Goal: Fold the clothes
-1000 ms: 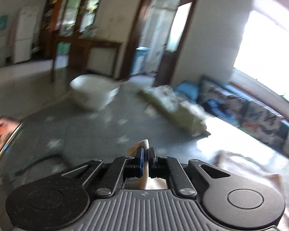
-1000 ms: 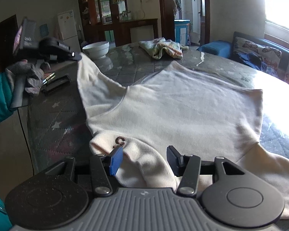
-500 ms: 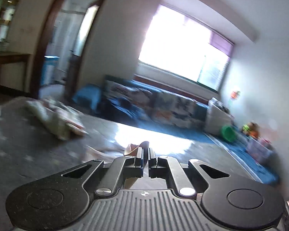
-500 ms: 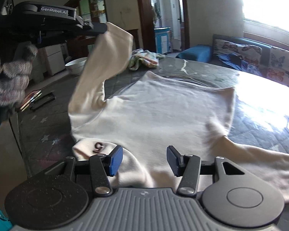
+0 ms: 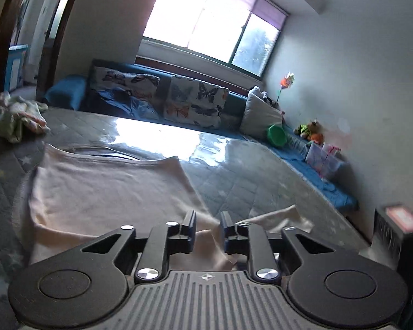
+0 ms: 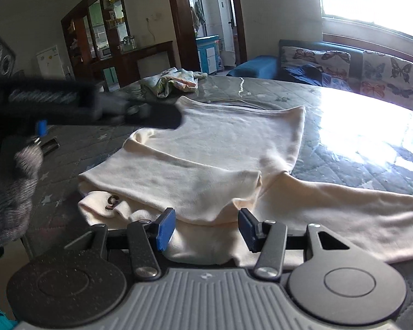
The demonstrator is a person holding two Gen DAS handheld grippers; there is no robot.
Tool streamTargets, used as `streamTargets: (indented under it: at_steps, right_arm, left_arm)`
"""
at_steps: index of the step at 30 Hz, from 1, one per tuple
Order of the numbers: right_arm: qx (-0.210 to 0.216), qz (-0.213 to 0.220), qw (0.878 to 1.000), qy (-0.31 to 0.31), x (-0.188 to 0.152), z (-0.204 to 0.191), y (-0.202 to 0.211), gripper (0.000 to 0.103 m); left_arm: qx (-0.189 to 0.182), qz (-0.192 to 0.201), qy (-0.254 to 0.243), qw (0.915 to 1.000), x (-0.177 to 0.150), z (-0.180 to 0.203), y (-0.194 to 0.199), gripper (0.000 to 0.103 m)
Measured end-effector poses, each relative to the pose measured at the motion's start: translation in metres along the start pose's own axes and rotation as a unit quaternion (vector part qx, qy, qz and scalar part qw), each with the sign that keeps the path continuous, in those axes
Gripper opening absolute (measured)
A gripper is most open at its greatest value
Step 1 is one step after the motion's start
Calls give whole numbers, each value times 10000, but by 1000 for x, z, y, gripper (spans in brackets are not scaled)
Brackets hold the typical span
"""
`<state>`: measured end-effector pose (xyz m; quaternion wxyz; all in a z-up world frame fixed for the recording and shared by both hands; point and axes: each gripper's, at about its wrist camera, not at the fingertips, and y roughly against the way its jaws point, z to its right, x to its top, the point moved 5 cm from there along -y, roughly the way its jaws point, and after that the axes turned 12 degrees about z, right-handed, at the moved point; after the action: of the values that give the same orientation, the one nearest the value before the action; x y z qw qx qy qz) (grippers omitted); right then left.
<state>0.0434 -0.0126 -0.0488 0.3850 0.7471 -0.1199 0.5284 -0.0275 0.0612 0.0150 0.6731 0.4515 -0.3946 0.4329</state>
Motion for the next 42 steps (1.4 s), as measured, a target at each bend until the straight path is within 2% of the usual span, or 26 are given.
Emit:
streamTargets:
  at_steps: [4,9,13,16,23,24,25,27,28,31,35,38,40,42]
  right_arm:
    - [-14,80,10000,-35,6,4,0,51]
    - [-60,53,9999,-82,8,9,-11,51]
    - [-99,7,9999,-122,10,10,-20,51]
    - [-108,-20,9999,-74,12,8,-24,49]
    - [-184,-154,9997,-29,13,8,-35,47]
    - [-195,-167,9997,-27,13,8,-36,44]
    - [-209,-174,9996,-11,14,8,-38,44]
    - [-240,-176,9996,14,14,8,-38,39]
    - [-256,-177,9995,26,14,8,-39,37]
    - [-291,-169,9994,79,16,8,-40,29]
    - [-300,-76,9994,137,21,6,-40,19]
    - [-244,74,9996,103,26,4,-38,18]
    - [-214,122,9996,110,28,3,-38,20]
    - [-217,134,9996,125,29,3,-36,21]
  left_arm:
    - [484,-118,-462,9977,-12,-32,28,38]
    - [1056,-465,-807,9900,-31,-74,56,40]
    - [1026,-659,-1118,9862,-46,-81,67,41]
    - [1048,-747,-1547,9795,-56,-80,64,41]
    - [1209,-803,-1464,9785,-58,-94,55,40]
    - [1191,-825,-1473,9784,-59,-95,54,37]
    - [1172,-850,-1483,9783,-61,-96,53,26]
    - [1112,-841,-1441,9797,-62,-95,53,19]
    - [1106,-802,-1434,9802,-62,-95,54,12]
    - [1219,-668,-1370,9808,-59,-95,58,6]
    - [1463,-511,-1025,9826,-55,-103,69,5]
    - [1604,-542,-785,9824,-55,-109,76,5]
    - [1600,-708,-756,9817,-56,-112,76,6]
    - [1594,-711,-786,9815,-50,-112,75,9]
